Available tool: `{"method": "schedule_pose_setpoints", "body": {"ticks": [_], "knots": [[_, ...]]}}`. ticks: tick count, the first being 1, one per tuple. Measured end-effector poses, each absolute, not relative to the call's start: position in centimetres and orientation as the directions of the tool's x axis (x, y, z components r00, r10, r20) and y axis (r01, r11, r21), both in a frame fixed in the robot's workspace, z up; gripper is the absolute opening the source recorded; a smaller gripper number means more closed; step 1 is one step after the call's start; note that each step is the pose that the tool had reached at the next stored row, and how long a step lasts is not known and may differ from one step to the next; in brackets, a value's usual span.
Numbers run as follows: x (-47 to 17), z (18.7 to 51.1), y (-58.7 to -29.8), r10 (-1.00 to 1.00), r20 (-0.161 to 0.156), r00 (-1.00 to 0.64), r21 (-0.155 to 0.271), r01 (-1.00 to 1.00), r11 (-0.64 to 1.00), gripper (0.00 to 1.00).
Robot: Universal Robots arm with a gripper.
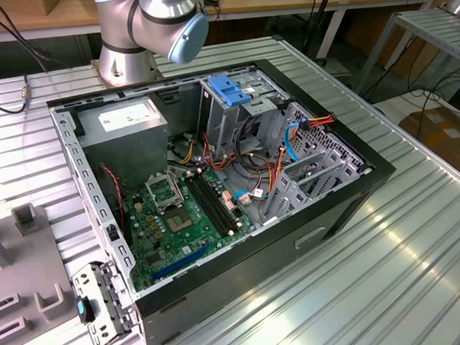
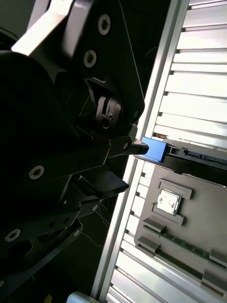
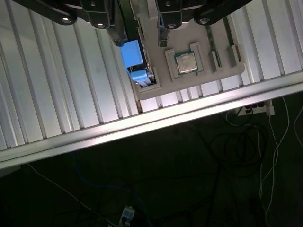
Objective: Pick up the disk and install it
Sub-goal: 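Reach for the disk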
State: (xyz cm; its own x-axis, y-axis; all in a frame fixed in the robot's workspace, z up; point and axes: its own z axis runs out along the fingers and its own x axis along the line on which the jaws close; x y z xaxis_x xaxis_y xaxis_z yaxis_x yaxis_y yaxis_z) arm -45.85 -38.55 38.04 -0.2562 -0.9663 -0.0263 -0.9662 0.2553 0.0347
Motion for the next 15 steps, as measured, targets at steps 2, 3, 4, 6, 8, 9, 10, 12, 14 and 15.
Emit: {"method": "schedule_pose_setpoints", "body": {"ticks": [2,3,4,6,8,9,10,12,14,15], "knots": [[-45.9,38.0,-38.5,-0.973,-0.026,-0.230,0.035,-0.973,0.229,0.42],[-45.9,38.0,-38.5,-0.976,-0.026,-0.216,0.035,-0.976,0.215,0.42],[-45.9,38.0,-38.5,-0.979,-0.026,-0.203,0.035,-0.979,0.202,0.42],[-45.9,37.9,-38.5,-0.984,-0.025,-0.177,0.035,-0.984,0.176,0.42],[-45.9,37.6,-38.5,-0.989,-0.025,-0.144,0.034,-0.989,0.143,0.42],[-45.9,37.5,-38.5,-0.991,-0.025,-0.128,0.034,-0.991,0.127,0.42],[-45.9,37.4,-38.5,-0.992,-0.025,-0.120,0.034,-0.992,0.119,0.42],[-45.9,37.0,-38.5,-0.993,-0.025,-0.117,0.029,-0.993,0.116,0.42],[-45.9,36.8,-38.5,-0.993,-0.025,-0.116,0.025,-0.993,0.116,0.43],[-45.9,36.7,-38.5,-0.993,-0.024,-0.116,0.023,-0.993,0.116,0.43]]}}
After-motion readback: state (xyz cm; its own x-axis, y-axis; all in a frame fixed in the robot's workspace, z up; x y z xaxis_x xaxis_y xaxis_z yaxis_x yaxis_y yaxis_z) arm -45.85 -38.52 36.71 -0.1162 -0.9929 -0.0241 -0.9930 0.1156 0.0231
